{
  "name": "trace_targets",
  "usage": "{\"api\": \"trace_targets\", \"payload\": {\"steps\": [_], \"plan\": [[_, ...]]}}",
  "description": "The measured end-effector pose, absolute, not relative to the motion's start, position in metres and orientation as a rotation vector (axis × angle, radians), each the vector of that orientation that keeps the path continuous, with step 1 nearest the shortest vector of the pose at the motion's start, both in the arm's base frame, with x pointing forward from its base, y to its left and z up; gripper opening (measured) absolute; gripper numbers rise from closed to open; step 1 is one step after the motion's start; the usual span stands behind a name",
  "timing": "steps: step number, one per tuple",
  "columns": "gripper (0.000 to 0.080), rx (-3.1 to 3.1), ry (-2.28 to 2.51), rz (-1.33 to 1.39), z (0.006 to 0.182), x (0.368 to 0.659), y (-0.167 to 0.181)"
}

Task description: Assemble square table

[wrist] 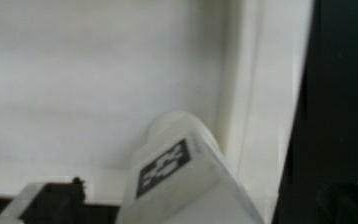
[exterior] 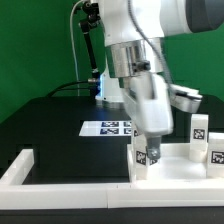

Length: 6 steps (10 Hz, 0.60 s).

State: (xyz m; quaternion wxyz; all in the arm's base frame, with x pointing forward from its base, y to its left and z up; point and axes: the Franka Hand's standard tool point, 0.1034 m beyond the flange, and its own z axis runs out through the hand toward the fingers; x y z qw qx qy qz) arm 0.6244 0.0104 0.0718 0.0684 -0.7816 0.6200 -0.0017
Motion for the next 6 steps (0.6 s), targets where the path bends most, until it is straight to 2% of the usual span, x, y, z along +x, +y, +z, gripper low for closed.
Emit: {"api": "trace_targets", "payload": {"steps": [2, 5, 6], "plan": [[0.0649, -2.659, 1.499, -0.002, 0.0741, 0.6284, 0.0161], [0.0629, -2.629, 1.565, -0.006, 0.0732, 0.6280, 0.0180], [0.0437, -2.578, 1.647, -0.002, 0.0731, 0.6279, 0.0187]]}}
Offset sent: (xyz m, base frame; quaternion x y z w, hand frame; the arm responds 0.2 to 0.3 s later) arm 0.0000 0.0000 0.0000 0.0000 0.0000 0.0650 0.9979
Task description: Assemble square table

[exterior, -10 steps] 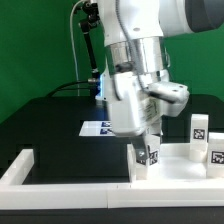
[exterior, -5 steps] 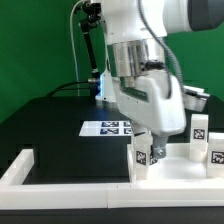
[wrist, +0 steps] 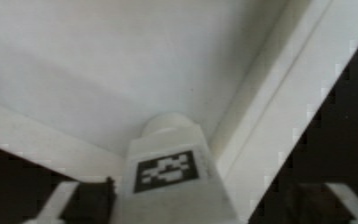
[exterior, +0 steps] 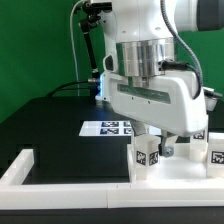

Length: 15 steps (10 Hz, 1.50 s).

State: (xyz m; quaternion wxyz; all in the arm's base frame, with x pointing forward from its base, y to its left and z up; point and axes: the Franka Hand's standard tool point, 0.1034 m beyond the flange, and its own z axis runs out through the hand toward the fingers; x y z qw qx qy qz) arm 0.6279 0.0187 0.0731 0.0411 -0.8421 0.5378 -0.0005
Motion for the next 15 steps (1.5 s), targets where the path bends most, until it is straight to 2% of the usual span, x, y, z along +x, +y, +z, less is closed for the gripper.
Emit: {"api": "trace_targets", "payload": {"steps": [1, 2, 6, 8, 12, 13, 14, 15], "plan": [[0.0437, -2.517, 1.747, 0.017, 0.0715, 0.6252, 0.0185], [0.0290, -2.476, 1.808, 0.028, 0.0712, 0.6239, 0.0181], [0.0290, -2.206, 2.129, 0.037, 0.0709, 0.6254, 0.0179], [0.0290, -1.859, 2.424, 0.061, 0.0711, 0.6299, 0.0164], [0.0292, -1.713, 2.540, 0.050, 0.0712, 0.6303, 0.0167], [0.0382, -1.713, 2.541, 0.052, 0.0706, 0.6299, 0.0170], [0.0382, -1.712, 2.539, 0.051, 0.0715, 0.6302, 0.0174], [0.0573, -1.711, 2.523, 0.051, 0.0801, 0.6294, 0.0207]]}}
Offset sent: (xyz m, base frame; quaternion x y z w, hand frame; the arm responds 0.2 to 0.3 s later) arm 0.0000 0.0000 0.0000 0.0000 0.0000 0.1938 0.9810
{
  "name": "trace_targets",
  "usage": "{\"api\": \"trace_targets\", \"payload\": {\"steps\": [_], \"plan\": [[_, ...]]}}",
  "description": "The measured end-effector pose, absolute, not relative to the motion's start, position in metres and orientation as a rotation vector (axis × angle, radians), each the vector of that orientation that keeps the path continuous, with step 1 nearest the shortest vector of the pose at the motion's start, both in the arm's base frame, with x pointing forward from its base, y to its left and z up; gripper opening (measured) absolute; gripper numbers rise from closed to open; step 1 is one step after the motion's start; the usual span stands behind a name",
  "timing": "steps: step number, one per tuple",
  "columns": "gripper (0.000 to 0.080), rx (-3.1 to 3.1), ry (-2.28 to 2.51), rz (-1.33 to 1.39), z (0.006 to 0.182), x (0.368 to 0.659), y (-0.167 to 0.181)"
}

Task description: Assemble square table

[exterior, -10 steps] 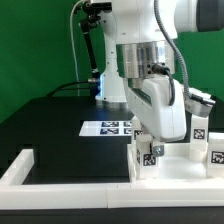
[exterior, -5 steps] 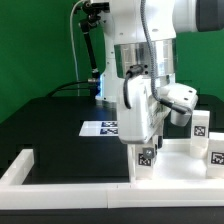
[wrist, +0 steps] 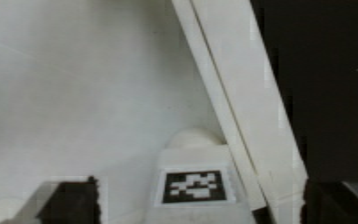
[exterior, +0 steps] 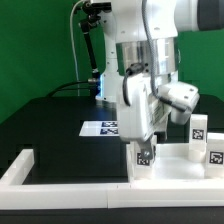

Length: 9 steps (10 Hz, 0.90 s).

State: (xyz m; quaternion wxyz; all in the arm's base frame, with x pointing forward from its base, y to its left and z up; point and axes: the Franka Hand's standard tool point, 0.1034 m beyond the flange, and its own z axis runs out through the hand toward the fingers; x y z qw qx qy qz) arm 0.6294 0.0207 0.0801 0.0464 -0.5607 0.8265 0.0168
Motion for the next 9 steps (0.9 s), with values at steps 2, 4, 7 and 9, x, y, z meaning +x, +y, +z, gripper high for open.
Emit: {"api": "trace_targets", "payload": {"steps": [2, 4, 7, 9], "plan": [[0.0626, -1.697, 2.487, 0.059, 0.108, 0.622, 0.028], [0.0646, -1.671, 2.449, 0.077, 0.148, 0.633, 0.031], [0.0649, -1.671, 2.450, 0.072, 0.147, 0.634, 0.030], [0.0649, -1.672, 2.451, 0.072, 0.147, 0.634, 0.030]]}}
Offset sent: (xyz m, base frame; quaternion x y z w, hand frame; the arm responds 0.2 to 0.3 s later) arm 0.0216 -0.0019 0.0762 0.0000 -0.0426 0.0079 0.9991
